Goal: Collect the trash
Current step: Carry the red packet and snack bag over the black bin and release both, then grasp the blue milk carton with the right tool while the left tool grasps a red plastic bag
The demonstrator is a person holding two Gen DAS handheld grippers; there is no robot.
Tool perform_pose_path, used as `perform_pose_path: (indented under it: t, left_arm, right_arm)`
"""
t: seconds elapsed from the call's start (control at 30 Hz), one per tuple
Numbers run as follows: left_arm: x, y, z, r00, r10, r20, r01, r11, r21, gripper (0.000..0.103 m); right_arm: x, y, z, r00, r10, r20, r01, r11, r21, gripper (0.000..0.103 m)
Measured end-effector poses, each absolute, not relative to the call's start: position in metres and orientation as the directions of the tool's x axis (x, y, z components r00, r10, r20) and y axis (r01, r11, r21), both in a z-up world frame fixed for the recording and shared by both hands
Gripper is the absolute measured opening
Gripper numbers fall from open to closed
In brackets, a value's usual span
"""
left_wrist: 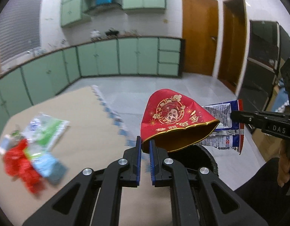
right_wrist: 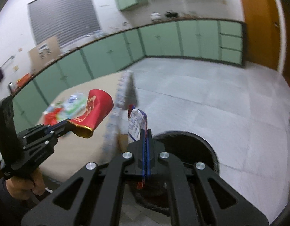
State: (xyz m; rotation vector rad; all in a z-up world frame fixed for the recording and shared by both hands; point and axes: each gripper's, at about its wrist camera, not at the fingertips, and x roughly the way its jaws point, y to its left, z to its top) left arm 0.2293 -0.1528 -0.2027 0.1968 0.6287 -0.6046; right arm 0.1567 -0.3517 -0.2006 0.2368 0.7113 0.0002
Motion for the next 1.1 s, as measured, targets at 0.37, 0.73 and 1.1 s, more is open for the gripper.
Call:
perform_pose_path:
  t: [0.37, 0.73, 1.1]
  left_arm:
    - [0.28, -0.263, -0.286, 0.443, -0.395, -0.805, 0.675, 0.738, 0.009, 0.012]
    - [0.279, -0.24, -0.261, 0.518, -0.385, -0.764, 0.622, 0.782, 0.027, 0.057]
    - [0.212, -0.021, -0.188, 0.808, -0.141, -0.572, 0.196, 0.98, 0.035, 0.084]
  right_arm:
    - [0.198, -0.398, -0.284, 0.629, 0.022, -0.777, 0.238, 0.946, 0.219, 0.005]
    - [0.195, -0.391, -0.256, 0.679, 0.006, -0.734, 0.236, 0.945, 0.226, 0.028]
    - [0.201, -0.244, -0.207, 0.727, 0.209, -0.655, -0.094, 0.974, 0.206, 0.055]
